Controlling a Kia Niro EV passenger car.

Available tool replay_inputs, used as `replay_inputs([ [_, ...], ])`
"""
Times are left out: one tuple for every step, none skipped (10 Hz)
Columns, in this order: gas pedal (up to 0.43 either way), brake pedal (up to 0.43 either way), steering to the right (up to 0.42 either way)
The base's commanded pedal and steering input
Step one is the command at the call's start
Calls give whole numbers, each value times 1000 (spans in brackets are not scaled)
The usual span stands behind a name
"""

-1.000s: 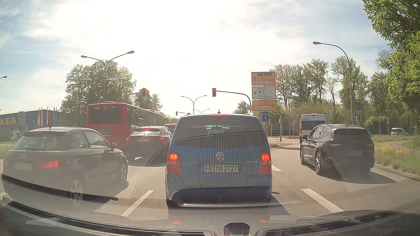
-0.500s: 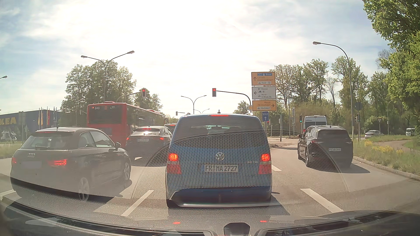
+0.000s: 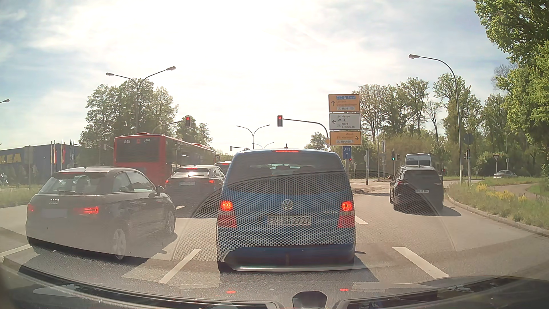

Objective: Follow the waypoints while adhering to traffic rules and regulations

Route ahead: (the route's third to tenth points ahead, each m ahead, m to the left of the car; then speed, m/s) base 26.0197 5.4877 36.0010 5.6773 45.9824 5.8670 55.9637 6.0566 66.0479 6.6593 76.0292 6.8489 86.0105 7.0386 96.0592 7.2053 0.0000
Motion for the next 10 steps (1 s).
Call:
replay_inputs([
  [0, 238, 4],
  [0, 238, 4],
  [0, 238, 4],
  [0, 238, 4],
  [0, 238, 4],
  [0, 238, 4],
  [0, 238, 4],
  [0, 238, 4],
  [0, 232, 4],
  [0, 232, 4],
])
